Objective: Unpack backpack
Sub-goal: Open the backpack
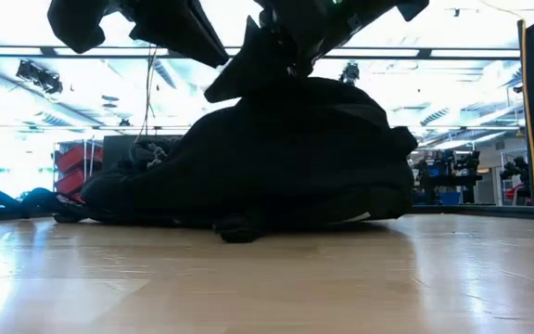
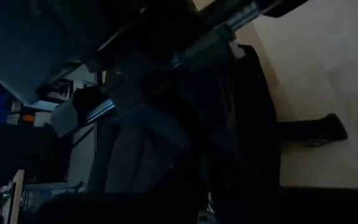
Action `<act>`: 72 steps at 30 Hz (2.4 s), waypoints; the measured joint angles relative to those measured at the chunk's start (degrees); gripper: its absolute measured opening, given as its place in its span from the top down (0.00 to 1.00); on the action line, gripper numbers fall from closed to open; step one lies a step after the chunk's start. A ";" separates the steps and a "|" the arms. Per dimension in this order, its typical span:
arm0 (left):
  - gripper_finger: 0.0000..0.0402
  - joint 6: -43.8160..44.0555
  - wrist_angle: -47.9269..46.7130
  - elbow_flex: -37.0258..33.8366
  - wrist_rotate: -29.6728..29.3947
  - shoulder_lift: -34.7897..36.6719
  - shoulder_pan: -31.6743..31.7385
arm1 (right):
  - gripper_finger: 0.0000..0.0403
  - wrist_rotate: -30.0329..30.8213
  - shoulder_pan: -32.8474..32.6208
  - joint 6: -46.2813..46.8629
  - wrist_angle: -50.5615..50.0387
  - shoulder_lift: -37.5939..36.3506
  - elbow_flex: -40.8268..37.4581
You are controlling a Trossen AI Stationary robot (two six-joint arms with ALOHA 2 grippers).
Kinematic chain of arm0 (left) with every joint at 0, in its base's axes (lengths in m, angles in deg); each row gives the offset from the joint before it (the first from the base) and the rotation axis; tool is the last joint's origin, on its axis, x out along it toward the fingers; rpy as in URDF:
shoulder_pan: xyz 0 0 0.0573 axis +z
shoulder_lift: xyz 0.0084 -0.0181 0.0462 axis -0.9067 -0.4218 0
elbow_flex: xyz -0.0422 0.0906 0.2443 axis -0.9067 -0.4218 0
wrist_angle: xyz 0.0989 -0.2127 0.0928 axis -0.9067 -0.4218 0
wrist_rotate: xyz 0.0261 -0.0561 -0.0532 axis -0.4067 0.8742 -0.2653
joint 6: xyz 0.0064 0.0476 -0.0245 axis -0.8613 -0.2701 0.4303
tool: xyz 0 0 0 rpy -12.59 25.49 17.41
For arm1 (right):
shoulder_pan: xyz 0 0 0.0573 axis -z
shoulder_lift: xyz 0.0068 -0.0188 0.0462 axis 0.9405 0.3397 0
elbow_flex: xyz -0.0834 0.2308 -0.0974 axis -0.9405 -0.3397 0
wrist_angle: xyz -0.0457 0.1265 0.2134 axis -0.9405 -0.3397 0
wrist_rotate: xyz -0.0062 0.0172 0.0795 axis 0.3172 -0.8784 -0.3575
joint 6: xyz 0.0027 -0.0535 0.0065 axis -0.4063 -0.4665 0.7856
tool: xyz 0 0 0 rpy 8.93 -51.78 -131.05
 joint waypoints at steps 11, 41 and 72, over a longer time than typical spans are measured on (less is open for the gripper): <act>1.00 18.83 -15.19 -0.38 1.13 0.18 -0.51 | 0.99 -0.21 0.09 1.87 -5.07 -0.09 0.04; 0.72 20.55 21.84 -27.39 -4.48 11.25 -2.29 | 0.99 -0.89 0.20 2.92 -5.70 -0.15 0.07; 0.69 15.08 55.82 -43.76 1.65 11.28 1.92 | 0.98 -1.02 0.37 3.02 -5.90 -0.17 0.07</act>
